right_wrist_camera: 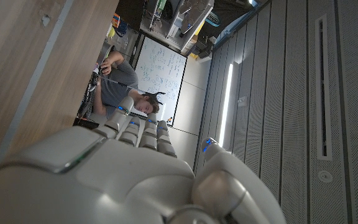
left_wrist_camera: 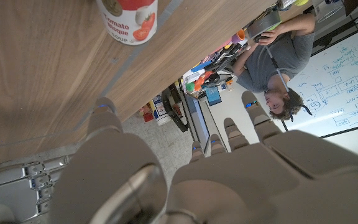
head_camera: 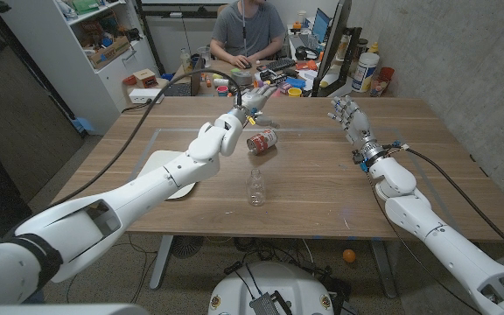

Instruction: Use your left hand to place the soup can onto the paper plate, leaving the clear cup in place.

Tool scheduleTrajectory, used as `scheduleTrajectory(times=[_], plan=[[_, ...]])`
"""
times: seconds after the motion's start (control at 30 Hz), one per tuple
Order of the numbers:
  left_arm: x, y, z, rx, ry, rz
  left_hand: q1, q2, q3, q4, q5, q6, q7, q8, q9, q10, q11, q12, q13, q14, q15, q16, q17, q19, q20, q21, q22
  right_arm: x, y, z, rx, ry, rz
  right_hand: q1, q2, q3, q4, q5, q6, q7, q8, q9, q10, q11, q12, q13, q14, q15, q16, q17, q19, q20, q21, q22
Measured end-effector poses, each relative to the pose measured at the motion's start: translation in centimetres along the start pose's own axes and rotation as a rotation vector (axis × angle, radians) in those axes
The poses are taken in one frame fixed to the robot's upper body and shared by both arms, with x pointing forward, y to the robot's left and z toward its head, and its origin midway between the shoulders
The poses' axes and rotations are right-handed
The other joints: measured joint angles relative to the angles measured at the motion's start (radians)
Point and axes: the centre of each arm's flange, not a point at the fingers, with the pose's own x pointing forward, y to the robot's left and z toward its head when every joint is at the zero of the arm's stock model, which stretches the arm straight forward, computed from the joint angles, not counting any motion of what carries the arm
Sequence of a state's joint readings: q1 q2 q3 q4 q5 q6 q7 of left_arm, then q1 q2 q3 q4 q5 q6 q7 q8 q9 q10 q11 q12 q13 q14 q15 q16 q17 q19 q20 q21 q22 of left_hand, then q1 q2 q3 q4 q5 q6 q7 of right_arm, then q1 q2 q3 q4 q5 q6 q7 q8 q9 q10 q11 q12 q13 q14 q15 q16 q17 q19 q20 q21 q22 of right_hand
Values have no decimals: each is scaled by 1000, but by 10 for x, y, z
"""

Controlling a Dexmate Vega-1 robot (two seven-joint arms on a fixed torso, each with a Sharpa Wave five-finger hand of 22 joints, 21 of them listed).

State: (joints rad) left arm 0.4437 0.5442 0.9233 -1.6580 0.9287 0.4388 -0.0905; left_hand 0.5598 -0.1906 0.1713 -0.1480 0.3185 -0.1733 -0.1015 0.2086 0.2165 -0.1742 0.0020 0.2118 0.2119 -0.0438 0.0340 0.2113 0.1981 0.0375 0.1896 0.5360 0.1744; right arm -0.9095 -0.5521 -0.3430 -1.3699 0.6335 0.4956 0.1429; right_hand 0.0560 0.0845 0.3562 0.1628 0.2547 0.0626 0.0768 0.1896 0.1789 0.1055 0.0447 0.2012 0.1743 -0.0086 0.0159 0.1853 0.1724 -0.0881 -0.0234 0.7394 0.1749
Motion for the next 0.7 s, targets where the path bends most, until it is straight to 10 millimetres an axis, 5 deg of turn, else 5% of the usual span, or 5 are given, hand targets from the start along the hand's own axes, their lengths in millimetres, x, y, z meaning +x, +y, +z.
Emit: scheduleTrajectory(times=[0.7], plan=[[3,-30,-4,-3,34,-92,4,4,-16,-1,8,0,0,6,0,0,0,0,0,-4,4,0,0,5,-5,-6,0,-4,-1,0,1,6,-1,0,0,0,0,0,0,0,0,0,0,0,0,0,4,4,0,0,0,0,-4,0]])
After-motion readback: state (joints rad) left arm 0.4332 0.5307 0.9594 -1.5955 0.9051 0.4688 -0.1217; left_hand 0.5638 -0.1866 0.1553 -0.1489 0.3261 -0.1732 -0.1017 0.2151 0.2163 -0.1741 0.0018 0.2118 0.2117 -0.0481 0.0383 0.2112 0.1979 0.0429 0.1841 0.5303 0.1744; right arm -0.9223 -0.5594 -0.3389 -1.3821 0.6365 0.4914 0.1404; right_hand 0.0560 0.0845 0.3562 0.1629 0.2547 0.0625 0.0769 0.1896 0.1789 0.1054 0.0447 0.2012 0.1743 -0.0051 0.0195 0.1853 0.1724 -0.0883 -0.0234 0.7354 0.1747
